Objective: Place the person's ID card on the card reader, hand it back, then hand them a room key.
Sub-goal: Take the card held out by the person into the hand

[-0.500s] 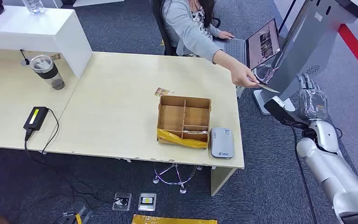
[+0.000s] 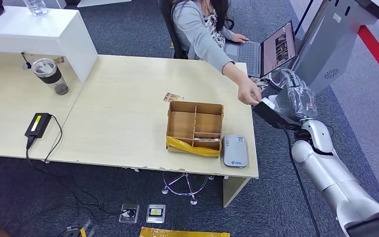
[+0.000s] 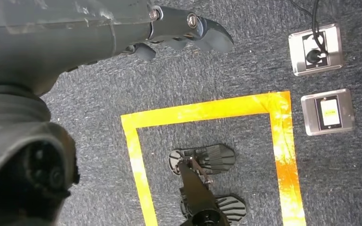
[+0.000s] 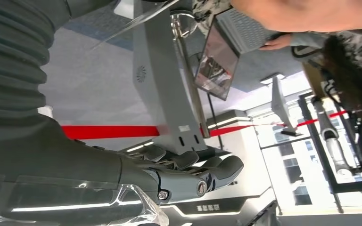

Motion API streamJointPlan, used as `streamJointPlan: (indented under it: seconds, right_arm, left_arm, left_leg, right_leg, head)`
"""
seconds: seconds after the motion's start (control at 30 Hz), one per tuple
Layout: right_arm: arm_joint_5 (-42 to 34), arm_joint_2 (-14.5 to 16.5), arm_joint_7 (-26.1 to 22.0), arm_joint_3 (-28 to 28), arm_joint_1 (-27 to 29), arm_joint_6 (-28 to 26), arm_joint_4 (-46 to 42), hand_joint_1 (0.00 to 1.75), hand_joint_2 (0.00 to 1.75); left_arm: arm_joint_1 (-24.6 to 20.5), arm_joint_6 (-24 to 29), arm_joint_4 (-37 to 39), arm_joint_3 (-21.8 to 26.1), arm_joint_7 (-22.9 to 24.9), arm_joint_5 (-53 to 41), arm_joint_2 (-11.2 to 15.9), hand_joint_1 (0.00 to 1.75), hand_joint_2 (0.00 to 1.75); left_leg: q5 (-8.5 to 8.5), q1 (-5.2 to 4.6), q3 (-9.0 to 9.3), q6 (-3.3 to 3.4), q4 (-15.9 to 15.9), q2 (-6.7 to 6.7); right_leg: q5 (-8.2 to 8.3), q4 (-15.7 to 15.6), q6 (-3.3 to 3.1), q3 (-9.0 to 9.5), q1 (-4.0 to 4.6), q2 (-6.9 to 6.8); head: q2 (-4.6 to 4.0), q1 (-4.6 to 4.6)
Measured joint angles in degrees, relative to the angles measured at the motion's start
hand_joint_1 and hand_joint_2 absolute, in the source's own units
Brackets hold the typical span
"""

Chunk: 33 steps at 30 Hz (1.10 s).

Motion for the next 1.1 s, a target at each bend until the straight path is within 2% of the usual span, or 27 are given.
streamJointPlan:
  seconds: [0.07, 0.1, 0.2, 0.23, 0.53, 0.87, 1.1]
  right_arm:
    - [-0.19, 0.28, 0.19, 0.31, 0.01, 0.76, -1.29, 0.0, 1.75]
    - [-0.26, 0.38, 0.33, 0.46, 0.02, 1.09, -1.9, 0.25, 1.75]
    - [-0.31, 0.6, 0.77, 0.93, 0.1, 1.75, -3.43, 1.56, 1.75]
    - [-0.33, 0.65, 0.89, 1.05, 0.17, 1.91, -3.89, 1.75, 1.75]
    - [-1.54, 0.76, 1.02, 1.55, 0.72, 2.83, -6.88, 1.75, 1.75]
    - [-2.71, 0.75, 0.2, 1.7, 0.82, 0.56, -7.74, 1.75, 1.75]
    - [-3.4, 0.51, 0.39, 1.61, 0.92, 0.94, -7.99, 1.75, 1.75]
  left_arm:
    - [0.12, 0.02, 0.0, 0.0, 0.0, -0.02, -0.03, 0.0, 0.0]
    - [0.16, 0.03, 0.0, 0.0, 0.0, -0.04, -0.04, 0.0, 0.0]
    - [0.17, 0.05, 0.0, 0.0, 0.0, -0.15, -0.04, 0.0, 0.0]
    - [0.17, 0.05, 0.0, 0.0, 0.0, -0.18, -0.05, 0.0, 0.0]
    - [0.22, 0.14, 0.0, 0.0, 0.0, -0.31, -0.17, 0.0, 0.0]
    - [0.42, 0.58, 0.0, 0.0, -0.02, -0.79, -0.19, 0.0, 0.0]
    - [0.44, 0.61, 0.0, 0.01, -0.02, -1.15, -0.17, 0.0, 0.0]
  left_leg:
    - [0.0, 0.0, 0.0, 0.0, 0.0, 0.0]
    - [0.0, 0.0, 0.0, 0.0, 0.0, 0.0]
    - [0.0, 0.0, 0.0, 0.0, 0.0, 0.01]
    - [0.0, 0.0, 0.0, 0.0, 0.0, 0.01]
    - [0.0, 0.0, 0.01, 0.0, 0.0, 0.01]
    - [0.0, 0.0, 0.01, 0.0, 0.01, 0.01]
    - [0.0, 0.0, 0.02, 0.0, 0.01, 0.03]
  right_leg:
    - [0.0, 0.0, 0.0, -0.01, 0.0, 0.0]
    - [0.0, 0.0, 0.0, -0.01, 0.0, 0.01]
    - [0.0, 0.0, 0.0, -0.02, 0.0, 0.02]
    - [0.0, 0.0, 0.0, -0.02, 0.0, 0.02]
    - [0.0, 0.0, 0.0, -0.03, 0.0, 0.03]
    - [0.0, 0.0, 0.0, -0.03, 0.0, 0.03]
    - [0.0, -0.01, 0.0, -0.05, 0.0, 0.08]
  head:
    - [0.0, 0.0]
    - [0.0, 0.0]
    - [0.0, 0.01]
    - [0.0, 0.01]
    - [0.0, 0.01]
    - [0.0, 0.01]
    - [0.0, 0.0]
